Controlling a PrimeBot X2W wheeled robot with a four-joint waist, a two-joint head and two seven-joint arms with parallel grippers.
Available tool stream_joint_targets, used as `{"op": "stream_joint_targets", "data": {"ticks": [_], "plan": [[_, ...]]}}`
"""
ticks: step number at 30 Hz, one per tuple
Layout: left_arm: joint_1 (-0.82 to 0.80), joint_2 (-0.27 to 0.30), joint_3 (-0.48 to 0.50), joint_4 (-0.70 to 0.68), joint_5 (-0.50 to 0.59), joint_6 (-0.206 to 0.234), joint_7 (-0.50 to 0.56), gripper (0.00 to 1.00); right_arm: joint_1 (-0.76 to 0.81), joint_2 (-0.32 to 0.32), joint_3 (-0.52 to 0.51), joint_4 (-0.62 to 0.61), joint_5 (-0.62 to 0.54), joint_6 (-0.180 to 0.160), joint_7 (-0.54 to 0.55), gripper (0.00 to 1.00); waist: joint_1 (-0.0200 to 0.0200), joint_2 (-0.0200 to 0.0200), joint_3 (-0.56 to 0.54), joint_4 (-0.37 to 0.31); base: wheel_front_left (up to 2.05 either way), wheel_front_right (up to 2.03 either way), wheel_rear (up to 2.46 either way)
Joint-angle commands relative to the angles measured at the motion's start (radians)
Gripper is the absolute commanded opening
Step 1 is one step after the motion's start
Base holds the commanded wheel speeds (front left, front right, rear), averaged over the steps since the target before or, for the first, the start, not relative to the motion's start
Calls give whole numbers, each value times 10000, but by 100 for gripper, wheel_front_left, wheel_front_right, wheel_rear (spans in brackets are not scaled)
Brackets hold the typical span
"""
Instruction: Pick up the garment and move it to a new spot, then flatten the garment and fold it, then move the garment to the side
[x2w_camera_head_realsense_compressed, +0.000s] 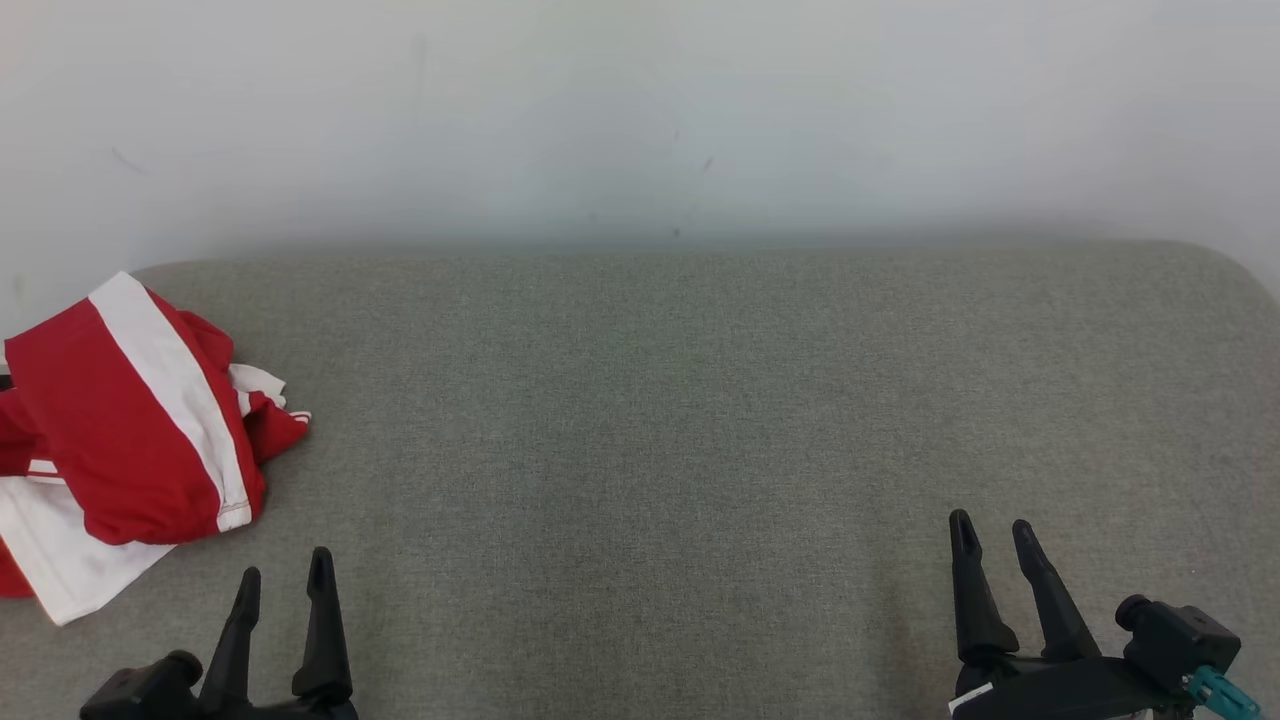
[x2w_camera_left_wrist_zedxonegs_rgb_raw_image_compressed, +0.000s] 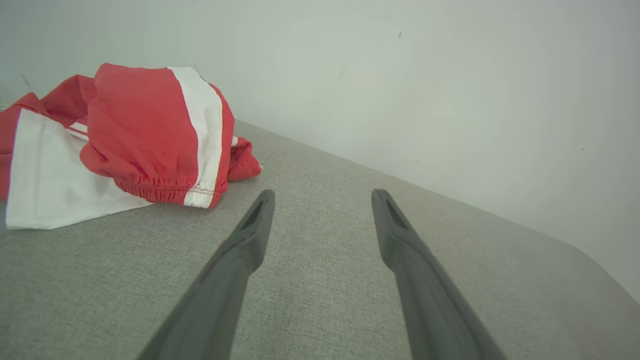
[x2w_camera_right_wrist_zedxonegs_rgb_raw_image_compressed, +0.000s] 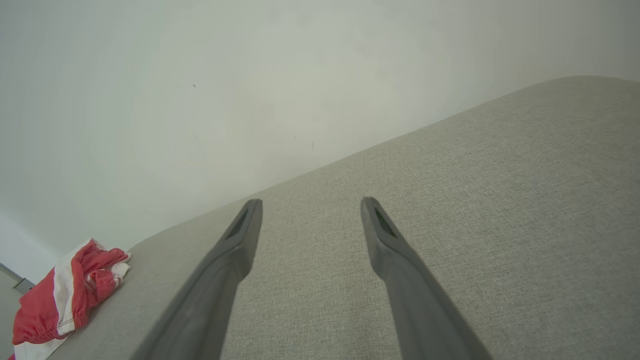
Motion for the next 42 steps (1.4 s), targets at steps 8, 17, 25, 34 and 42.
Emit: {"op": "stream_joint_targets", "data": {"ticks": [8,17,25,34,42], "plan": [[106,94,13,-165,952,63,-250,100,6,-53,84,-142,-906,-14,-255,100,0,-1,-13,13,0,0,0],[153,154,-5,-11,1756,52,-463,100,100,-55,78,-191,-1639,-15,-466,100,0,-1,-26,17,0,0,0],[206,183,62,47,2326,30,-633,100,161,-57,-5,-127,-2243,-16,-633,100,0,-1,-62,26,0,0,0],[407,163,101,-36,2852,57,-785,100,232,-57,-56,-50,-2793,-18,-788,100,0,-1,-124,37,0,0,0],[382,219,89,74,3242,-70,-926,100,254,-56,-77,45,-3342,-19,-941,100,0,-1,-149,48,0,0,0]]}}
